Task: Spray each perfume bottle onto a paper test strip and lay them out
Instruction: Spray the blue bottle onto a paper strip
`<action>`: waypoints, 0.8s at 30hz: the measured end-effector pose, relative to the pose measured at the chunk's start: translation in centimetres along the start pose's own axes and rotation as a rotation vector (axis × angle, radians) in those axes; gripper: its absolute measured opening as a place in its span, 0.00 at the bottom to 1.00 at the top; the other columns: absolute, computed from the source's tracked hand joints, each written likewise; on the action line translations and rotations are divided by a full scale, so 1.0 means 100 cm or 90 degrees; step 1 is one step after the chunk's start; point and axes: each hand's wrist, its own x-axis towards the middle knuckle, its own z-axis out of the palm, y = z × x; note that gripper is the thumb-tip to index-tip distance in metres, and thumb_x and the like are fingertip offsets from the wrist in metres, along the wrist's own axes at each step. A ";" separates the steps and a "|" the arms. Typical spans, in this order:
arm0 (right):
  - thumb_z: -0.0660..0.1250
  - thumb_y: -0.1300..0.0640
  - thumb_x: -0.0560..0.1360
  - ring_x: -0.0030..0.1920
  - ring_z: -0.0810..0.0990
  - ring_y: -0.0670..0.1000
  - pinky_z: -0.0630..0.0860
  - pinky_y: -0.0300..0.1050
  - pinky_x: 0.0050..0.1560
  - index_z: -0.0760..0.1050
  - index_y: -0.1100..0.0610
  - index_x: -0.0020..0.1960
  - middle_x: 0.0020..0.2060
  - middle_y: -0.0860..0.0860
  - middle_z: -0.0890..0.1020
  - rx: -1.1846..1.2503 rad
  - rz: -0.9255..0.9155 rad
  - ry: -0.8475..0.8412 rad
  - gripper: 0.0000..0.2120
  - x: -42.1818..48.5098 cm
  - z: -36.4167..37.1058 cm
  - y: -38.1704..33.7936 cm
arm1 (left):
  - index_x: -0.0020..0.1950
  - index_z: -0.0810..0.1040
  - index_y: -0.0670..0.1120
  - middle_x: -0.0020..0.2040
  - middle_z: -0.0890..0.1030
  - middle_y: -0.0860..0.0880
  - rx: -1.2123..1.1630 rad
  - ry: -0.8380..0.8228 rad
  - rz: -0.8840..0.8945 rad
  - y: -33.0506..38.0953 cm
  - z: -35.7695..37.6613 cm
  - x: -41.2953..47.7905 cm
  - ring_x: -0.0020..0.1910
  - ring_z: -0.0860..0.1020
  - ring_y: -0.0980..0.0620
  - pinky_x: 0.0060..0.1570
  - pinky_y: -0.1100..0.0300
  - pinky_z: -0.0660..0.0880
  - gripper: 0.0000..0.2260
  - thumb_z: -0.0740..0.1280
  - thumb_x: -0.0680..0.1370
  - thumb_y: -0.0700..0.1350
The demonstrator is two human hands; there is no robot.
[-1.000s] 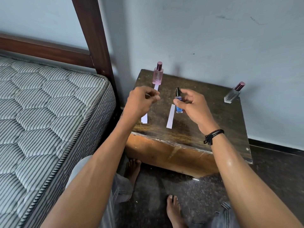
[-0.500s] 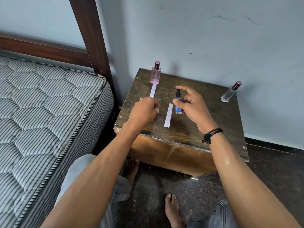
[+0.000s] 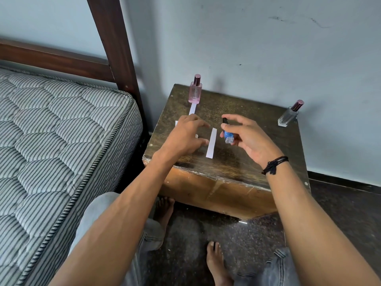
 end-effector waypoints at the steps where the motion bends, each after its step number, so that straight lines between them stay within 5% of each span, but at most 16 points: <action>1: 0.71 0.59 0.80 0.43 0.82 0.50 0.74 0.41 0.39 0.79 0.51 0.66 0.41 0.54 0.86 0.046 0.008 0.002 0.16 0.001 -0.002 0.001 | 0.67 0.78 0.50 0.67 0.74 0.48 0.004 -0.013 0.021 0.000 0.003 0.000 0.73 0.62 0.46 0.73 0.52 0.60 0.23 0.76 0.72 0.48; 6: 0.66 0.58 0.82 0.31 0.72 0.46 0.68 0.36 0.30 0.82 0.53 0.62 0.35 0.52 0.79 0.134 0.029 0.012 0.11 0.002 -0.012 0.005 | 0.72 0.72 0.54 0.80 0.58 0.50 0.099 -0.103 0.029 -0.007 0.015 -0.002 0.80 0.39 0.44 0.77 0.40 0.41 0.25 0.72 0.76 0.53; 10: 0.67 0.55 0.81 0.29 0.71 0.45 0.67 0.37 0.31 0.83 0.48 0.57 0.34 0.51 0.78 -0.106 -0.031 0.041 0.09 -0.001 -0.011 0.008 | 0.73 0.69 0.56 0.81 0.52 0.50 0.127 -0.130 0.018 -0.008 0.018 -0.001 0.79 0.35 0.44 0.75 0.39 0.35 0.25 0.70 0.77 0.55; 14: 0.68 0.51 0.80 0.54 0.79 0.46 0.73 0.48 0.55 0.79 0.40 0.60 0.53 0.49 0.84 -0.381 -0.157 0.009 0.10 0.001 -0.003 0.024 | 0.73 0.69 0.57 0.81 0.51 0.51 0.136 -0.140 0.011 -0.011 0.020 0.001 0.79 0.33 0.44 0.75 0.36 0.35 0.26 0.70 0.76 0.56; 18: 0.68 0.52 0.80 0.65 0.80 0.51 0.76 0.50 0.59 0.78 0.41 0.63 0.59 0.52 0.84 -0.492 -0.239 0.017 0.14 0.000 0.004 0.041 | 0.72 0.70 0.58 0.81 0.52 0.51 0.132 -0.141 0.006 -0.011 0.021 0.001 0.79 0.34 0.44 0.75 0.36 0.35 0.26 0.72 0.75 0.56; 21: 0.69 0.53 0.78 0.51 0.84 0.56 0.80 0.53 0.52 0.78 0.44 0.63 0.45 0.47 0.85 -0.539 -0.310 0.057 0.14 0.002 0.006 0.051 | 0.72 0.71 0.59 0.81 0.52 0.51 0.129 -0.141 -0.002 -0.011 0.021 0.002 0.79 0.33 0.44 0.75 0.36 0.35 0.26 0.72 0.75 0.57; 24: 0.69 0.53 0.79 0.38 0.79 0.53 0.79 0.51 0.44 0.79 0.45 0.62 0.34 0.39 0.75 -0.559 -0.359 0.077 0.13 0.006 0.007 0.054 | 0.71 0.71 0.60 0.81 0.52 0.51 0.125 -0.141 -0.009 -0.014 0.021 0.003 0.79 0.33 0.43 0.75 0.36 0.34 0.26 0.72 0.74 0.57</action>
